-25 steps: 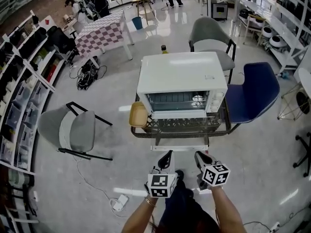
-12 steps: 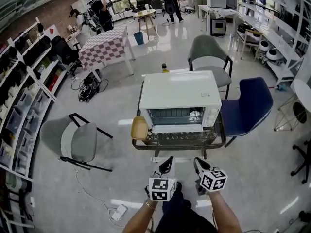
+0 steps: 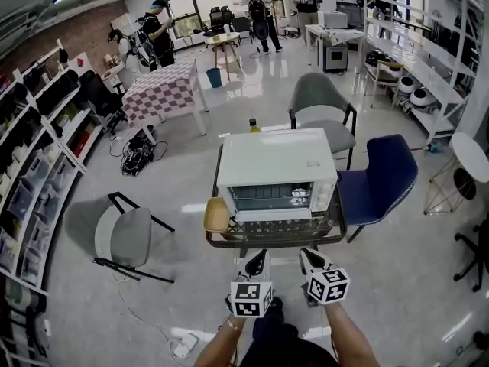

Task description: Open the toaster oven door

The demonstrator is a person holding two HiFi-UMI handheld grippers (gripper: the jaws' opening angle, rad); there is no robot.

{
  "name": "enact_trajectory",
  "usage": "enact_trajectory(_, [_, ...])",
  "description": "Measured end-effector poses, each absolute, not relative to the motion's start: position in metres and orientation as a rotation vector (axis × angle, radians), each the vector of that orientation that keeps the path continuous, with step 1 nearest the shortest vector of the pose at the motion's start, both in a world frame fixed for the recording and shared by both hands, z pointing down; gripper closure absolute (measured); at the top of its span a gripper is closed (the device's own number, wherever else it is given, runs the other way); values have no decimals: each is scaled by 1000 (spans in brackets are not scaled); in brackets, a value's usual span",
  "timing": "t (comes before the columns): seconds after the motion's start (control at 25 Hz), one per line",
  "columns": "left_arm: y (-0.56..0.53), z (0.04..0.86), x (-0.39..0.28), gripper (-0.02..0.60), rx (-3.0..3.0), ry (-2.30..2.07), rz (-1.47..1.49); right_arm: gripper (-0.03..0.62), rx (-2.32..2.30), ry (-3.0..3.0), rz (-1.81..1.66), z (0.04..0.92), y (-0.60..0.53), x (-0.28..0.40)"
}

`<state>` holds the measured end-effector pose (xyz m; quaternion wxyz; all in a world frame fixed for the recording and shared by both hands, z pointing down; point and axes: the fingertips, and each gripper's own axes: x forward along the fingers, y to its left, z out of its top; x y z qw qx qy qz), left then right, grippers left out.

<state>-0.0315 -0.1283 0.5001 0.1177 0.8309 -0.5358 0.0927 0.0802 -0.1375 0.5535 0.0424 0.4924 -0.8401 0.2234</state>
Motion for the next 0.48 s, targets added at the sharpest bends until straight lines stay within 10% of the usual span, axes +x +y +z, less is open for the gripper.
enact_trajectory(0.48, [-134, 462, -31, 568, 2466, -1550, 216, 594, 1573, -2628, 513, 490, -139, 82])
